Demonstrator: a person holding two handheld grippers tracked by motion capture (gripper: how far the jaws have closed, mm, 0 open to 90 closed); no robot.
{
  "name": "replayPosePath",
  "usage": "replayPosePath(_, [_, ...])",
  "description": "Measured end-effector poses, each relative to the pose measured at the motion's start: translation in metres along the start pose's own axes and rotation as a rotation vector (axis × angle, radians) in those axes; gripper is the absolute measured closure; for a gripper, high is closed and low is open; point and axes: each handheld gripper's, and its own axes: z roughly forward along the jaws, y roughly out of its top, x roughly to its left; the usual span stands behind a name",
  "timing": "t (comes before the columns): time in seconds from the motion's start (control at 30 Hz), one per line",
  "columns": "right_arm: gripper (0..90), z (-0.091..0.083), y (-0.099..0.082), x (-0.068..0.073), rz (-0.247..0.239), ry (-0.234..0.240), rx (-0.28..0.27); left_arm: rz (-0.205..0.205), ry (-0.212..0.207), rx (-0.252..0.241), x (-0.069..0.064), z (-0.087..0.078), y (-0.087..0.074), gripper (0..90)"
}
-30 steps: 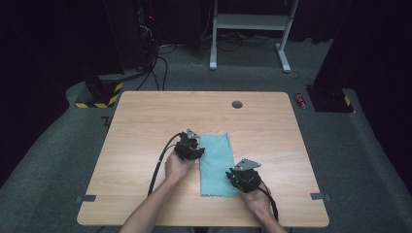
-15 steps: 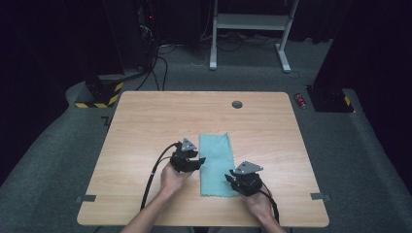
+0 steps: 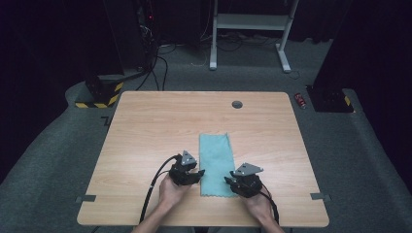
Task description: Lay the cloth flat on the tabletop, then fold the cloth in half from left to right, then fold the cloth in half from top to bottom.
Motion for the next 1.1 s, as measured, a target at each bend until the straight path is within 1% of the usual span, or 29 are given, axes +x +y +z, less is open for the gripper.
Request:
replayPosePath(0.03, [65.5, 0.000, -0.001, -0.001, -0.004, -0.003, 0.000, -0.003, 0.004, 0.004, 0.001, 0.000, -0.002, 53.2])
replayPosePath(0.07, [65.3, -0.001, -0.003, -0.001, 0.002, -0.003, 0.001, -0.002, 0.008, -0.002, 0.002, -0.002, -0.004, 53.0])
replayPosePath(0.1, [65.2, -0.002, -0.004, -0.002, 0.007, -0.003, 0.001, -0.011, 0.009, -0.006, 0.002, -0.002, -0.005, 53.1])
replayPosePath(0.17, [64.6, -0.003, -0.006, -0.003, 0.012, -0.003, -0.002, -0.019, 0.012, 0.000, 0.003, -0.005, -0.006, 53.0])
replayPosePath(0.23, [64.2, -0.005, -0.007, -0.003, 0.011, -0.003, -0.006, -0.026, -0.006, -0.019, 0.003, -0.009, -0.008, 52.2])
replayPosePath(0.3, [63.9, -0.007, -0.008, -0.002, 0.014, 0.001, -0.012, -0.030, -0.028, -0.039, -0.001, -0.013, -0.008, 51.1])
replayPosePath(0.37, [63.4, -0.008, -0.009, -0.001, 0.013, 0.007, -0.015, -0.016, -0.033, -0.042, -0.005, -0.015, -0.008, 50.2])
replayPosePath(0.43, [62.8, -0.009, -0.010, 0.000, 0.007, 0.007, -0.010, -0.013, -0.038, -0.043, -0.010, -0.015, -0.009, 49.8])
replayPosePath(0.47, [62.6, -0.009, -0.011, 0.001, 0.003, 0.005, -0.010, -0.006, -0.033, -0.040, -0.012, -0.015, -0.011, 49.8])
replayPosePath(0.57, [61.7, -0.010, -0.015, 0.001, 0.014, 0.007, -0.015, 0.015, -0.007, -0.024, -0.016, -0.014, -0.017, 49.8])
replayPosePath(0.7, [60.1, -0.012, -0.019, 0.001, 0.011, 0.003, -0.012, 0.007, 0.006, -0.023, -0.016, -0.019, -0.025, 49.7])
replayPosePath(0.73, [59.8, -0.013, -0.020, 0.002, 0.009, -0.001, -0.009, 0.009, 0.013, -0.026, -0.016, -0.021, -0.027, 49.7])
replayPosePath(0.8, [59.7, -0.014, -0.021, 0.003, -0.012, -0.018, -0.003, 0.019, 0.022, -0.033, -0.016, -0.024, -0.032, 49.7])
replayPosePath(0.83, [59.6, -0.015, -0.022, 0.004, -0.015, -0.018, -0.003, 0.016, 0.024, -0.035, -0.017, -0.025, -0.034, 49.7])
replayPosePath(0.87, [59.5, -0.016, -0.022, 0.004, -0.014, -0.017, -0.004, 0.024, 0.026, -0.034, -0.016, -0.027, -0.035, 49.6])
replayPosePath(0.93, [59.2, -0.017, -0.024, 0.003, -0.015, -0.015, -0.006, 0.019, 0.017, -0.036, -0.018, -0.029, -0.038, 48.7])
replayPosePath(1.0, [59.1, -0.020, -0.026, 0.003, -0.015, -0.013, -0.015, 0.032, 0.008, -0.045, -0.019, -0.032, -0.040, 48.2])
replayPosePath(1.1, [59.3, -0.025, -0.028, 0.004, -0.025, -0.001, -0.031, 0.014, -0.034, -0.072, -0.022, -0.036, -0.042, 47.2])
